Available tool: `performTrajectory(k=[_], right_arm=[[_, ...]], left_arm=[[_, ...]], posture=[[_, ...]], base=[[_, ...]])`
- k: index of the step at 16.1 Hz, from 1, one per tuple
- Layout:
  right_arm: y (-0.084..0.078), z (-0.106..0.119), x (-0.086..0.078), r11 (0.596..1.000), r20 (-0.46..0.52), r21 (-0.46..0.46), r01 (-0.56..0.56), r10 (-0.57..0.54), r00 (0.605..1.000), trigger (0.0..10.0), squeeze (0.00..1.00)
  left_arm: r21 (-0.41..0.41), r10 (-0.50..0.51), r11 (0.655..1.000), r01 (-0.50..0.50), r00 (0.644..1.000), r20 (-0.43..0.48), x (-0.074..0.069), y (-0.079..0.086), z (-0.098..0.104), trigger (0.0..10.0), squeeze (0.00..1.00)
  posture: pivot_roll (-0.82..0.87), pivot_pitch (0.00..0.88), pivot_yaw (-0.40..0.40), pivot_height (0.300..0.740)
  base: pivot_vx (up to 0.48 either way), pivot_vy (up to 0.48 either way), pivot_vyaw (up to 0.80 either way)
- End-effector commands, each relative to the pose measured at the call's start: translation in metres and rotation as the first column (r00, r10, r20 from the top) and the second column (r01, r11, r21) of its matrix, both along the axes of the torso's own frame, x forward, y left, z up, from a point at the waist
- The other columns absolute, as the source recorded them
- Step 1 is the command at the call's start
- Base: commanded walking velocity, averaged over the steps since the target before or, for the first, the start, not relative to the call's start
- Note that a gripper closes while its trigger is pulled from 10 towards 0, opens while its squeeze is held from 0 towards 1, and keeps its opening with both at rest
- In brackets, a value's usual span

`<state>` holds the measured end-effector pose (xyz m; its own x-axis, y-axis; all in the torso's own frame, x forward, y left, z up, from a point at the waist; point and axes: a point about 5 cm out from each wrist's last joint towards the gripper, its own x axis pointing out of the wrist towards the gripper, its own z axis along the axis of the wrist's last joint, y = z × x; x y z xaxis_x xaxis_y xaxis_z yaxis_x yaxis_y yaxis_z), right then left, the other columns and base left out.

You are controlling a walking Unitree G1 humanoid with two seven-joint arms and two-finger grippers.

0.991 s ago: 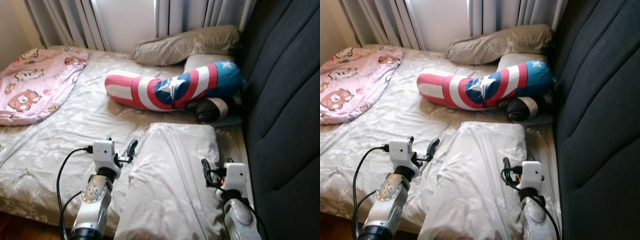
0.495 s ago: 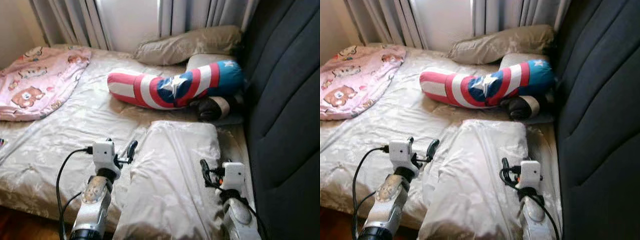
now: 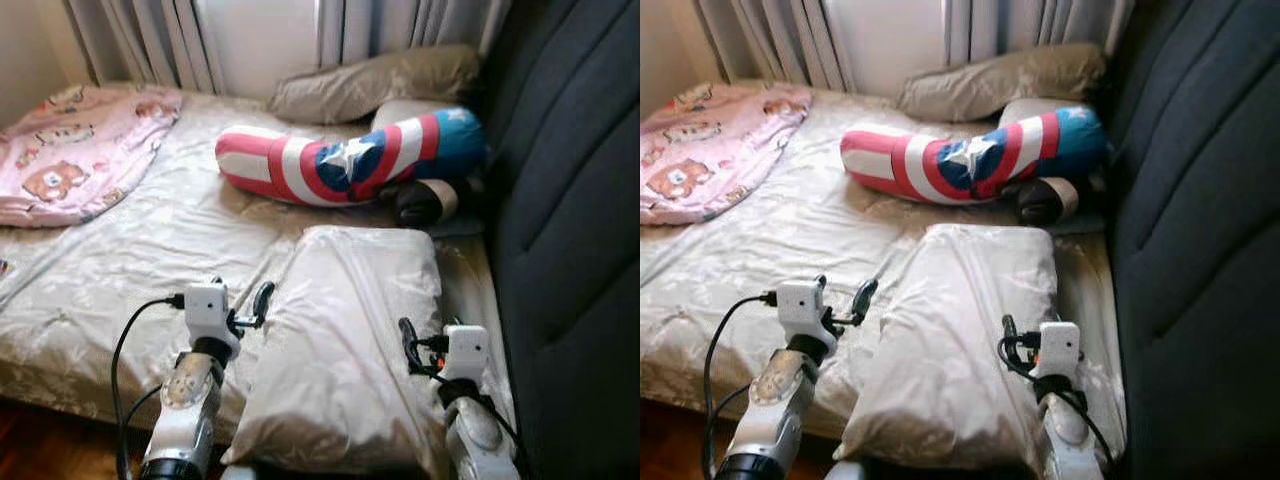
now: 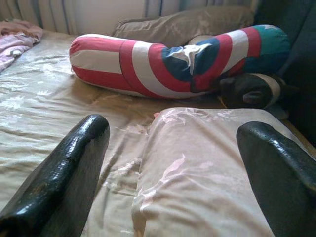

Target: Clean up the room

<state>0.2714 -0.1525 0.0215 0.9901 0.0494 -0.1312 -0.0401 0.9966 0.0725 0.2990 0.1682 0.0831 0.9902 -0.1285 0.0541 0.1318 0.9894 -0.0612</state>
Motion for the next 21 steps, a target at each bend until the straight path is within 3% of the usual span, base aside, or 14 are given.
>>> performTrajectory(k=[1, 18, 21], right_arm=[[-0.0024, -0.0006, -0.0012, 1.000, -0.002, -0.002, 0.008, -0.008, 1.000, 10.0, 0.00], [-0.0019, -0.0002, -0.0011, 1.000, 0.002, -0.007, 0.009, -0.009, 1.000, 10.0, 0.00], [-0.0025, 0.0009, -0.0001, 1.000, 0.005, -0.006, 0.018, -0.018, 1.000, 10.0, 0.00]], left_arm=[[0.012, -0.008, 1.000, 0.008, 1.000, -0.007, 0.0010, -0.0018, 0.0009, 10.0, 0.00], [0.002, -0.013, 1.000, 0.013, 1.000, -0.009, 0.0011, -0.0013, 0.0016, 10.0, 0.00], [0.003, -0.014, 1.000, 0.014, 1.000, -0.008, 0.0012, -0.0011, 0.0019, 10.0, 0.00]], posture=[[-0.01, 0.061, -0.045, 0.660], [-0.01, 0.067, -0.044, 0.660], [-0.01, 0.068, -0.044, 0.660]], base=[[0.000, 0.000, 0.00], [0.000, 0.000, 0.00], [0.263, 0.000, 0.00]])
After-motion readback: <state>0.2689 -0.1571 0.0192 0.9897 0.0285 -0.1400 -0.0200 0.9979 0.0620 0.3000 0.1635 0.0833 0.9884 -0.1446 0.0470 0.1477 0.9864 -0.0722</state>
